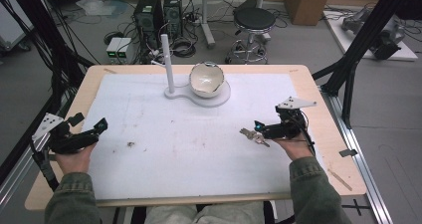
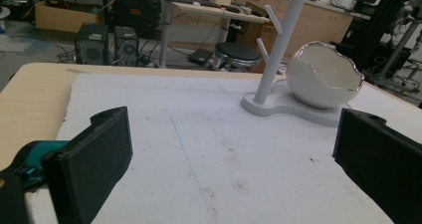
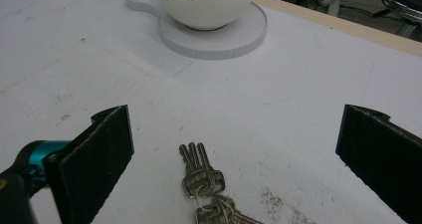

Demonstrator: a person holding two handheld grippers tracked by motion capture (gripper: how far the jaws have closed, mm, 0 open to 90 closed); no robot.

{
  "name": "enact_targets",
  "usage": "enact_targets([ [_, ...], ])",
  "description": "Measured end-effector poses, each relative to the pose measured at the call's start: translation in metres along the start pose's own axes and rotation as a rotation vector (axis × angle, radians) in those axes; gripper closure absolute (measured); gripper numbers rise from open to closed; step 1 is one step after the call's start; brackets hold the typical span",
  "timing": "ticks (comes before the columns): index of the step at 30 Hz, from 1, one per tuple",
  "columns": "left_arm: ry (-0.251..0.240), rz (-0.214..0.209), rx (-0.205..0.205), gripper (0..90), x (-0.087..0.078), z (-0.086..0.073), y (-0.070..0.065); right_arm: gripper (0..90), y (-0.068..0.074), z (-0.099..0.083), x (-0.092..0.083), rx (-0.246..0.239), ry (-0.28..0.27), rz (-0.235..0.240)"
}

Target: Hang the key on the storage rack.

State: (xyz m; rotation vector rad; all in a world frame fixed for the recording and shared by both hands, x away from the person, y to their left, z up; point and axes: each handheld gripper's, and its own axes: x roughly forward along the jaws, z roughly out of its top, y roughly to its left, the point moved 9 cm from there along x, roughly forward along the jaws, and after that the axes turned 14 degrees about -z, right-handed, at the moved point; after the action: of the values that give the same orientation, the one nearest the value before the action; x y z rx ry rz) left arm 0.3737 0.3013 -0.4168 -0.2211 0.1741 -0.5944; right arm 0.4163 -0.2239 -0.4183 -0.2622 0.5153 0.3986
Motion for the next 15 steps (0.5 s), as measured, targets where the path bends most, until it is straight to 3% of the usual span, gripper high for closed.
enact_targets([
  [9, 0.001, -0.002, -0.003, 2.5, 0.000, 0.000, 0.000, 0.6, 0.009, 0.009, 0.014, -0.072, 0.077, 0.029],
  [13, 0.001, -0.005, -0.002, 2.5, 0.000, 0.000, -0.001, 0.6, 0.012, 0.007, 0.019, -0.081, 0.108, 0.040],
  [15, 0.003, -0.007, -0.006, 2.5, 0.001, -0.001, -0.001, 0.6, 0.015, 0.002, 0.025, -0.115, 0.139, 0.042],
])
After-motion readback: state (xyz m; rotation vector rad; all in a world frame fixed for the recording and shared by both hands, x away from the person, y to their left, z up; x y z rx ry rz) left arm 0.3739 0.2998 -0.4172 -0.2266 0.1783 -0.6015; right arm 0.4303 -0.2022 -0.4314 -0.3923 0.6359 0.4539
